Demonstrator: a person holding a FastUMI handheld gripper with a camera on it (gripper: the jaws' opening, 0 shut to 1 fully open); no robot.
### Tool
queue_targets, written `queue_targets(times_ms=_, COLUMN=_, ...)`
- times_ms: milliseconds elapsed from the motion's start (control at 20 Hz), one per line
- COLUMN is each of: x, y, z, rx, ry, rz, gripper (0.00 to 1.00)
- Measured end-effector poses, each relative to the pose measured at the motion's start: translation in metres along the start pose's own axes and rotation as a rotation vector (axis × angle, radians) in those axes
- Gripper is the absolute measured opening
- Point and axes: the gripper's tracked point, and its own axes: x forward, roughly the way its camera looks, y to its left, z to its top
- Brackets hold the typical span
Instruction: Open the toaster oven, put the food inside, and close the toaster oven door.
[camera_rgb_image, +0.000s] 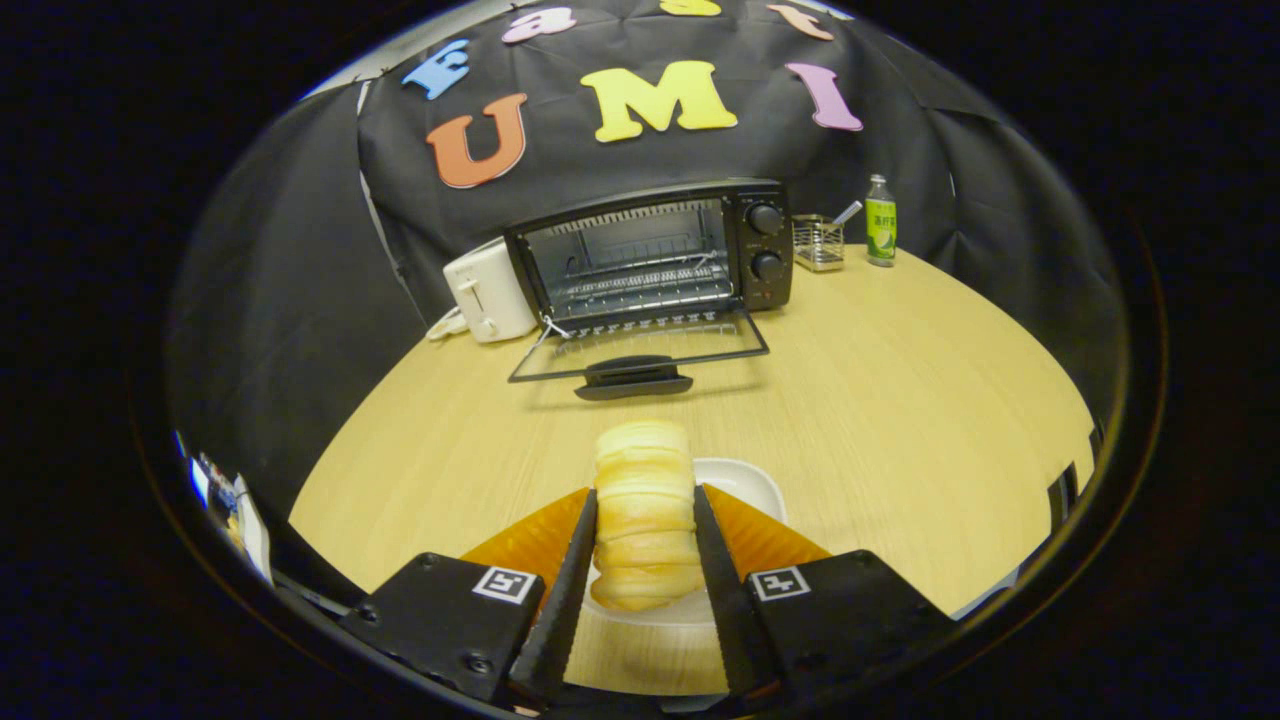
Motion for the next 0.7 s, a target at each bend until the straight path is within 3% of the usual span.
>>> queue_targets(times_ms=400, x=0.015, y=0.007, z=0.079, rx=-0.056, ry=-0.137, rz=-0.019, gripper=0.64)
queue_targets(times_ms=700, x=0.068, y=0.018, z=0.119, rx=-0.048, ry=-0.173, rz=-0.044, gripper=0.64)
